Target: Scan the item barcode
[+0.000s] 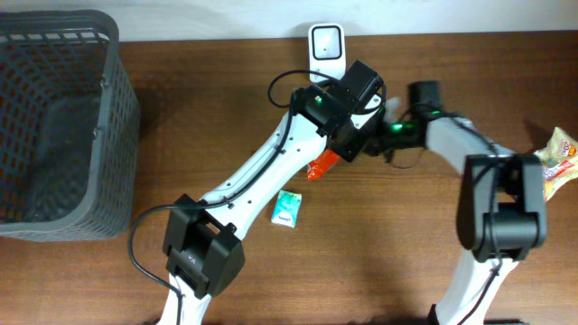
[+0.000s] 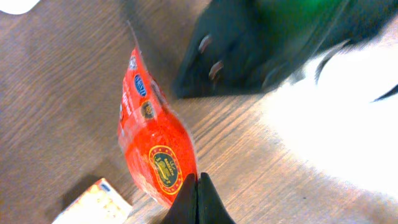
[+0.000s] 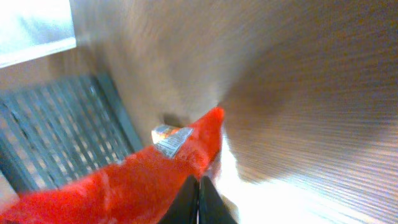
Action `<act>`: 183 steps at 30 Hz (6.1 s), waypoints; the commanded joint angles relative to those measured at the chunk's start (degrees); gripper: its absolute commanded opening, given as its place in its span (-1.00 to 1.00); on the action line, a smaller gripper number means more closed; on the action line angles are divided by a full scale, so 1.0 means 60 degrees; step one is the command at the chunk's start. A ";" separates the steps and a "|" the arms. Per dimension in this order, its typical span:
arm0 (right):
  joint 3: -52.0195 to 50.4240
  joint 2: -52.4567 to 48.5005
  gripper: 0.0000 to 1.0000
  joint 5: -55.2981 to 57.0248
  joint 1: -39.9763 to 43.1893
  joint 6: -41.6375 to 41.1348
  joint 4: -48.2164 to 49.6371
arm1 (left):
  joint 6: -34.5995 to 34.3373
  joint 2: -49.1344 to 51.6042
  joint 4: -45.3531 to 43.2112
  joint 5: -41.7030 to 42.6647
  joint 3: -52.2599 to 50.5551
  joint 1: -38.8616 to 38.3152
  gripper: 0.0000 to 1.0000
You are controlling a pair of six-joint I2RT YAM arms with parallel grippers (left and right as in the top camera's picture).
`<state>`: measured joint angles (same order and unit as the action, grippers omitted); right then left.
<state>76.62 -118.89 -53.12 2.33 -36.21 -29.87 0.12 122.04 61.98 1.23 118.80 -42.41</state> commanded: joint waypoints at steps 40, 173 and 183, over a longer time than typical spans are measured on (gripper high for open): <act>0.6666 0.0047 -0.92 0.5340 -0.1501 0.4164 -0.8983 | -0.1657 0.0266 0.2805 -0.0248 0.1956 0.3421 0.99; 0.4062 0.5442 0.97 1.0047 -0.2197 0.1770 -0.9581 | -0.1574 0.2306 0.1417 0.3515 0.1300 0.2528 0.99; 0.4062 0.5442 0.97 1.0043 -0.2197 0.1770 -0.9581 | -0.1078 0.3024 0.1504 0.4182 0.1300 0.2382 0.99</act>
<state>99.88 -86.41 6.22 -10.90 -25.30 -87.35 -8.78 139.04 70.46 23.20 126.85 -27.90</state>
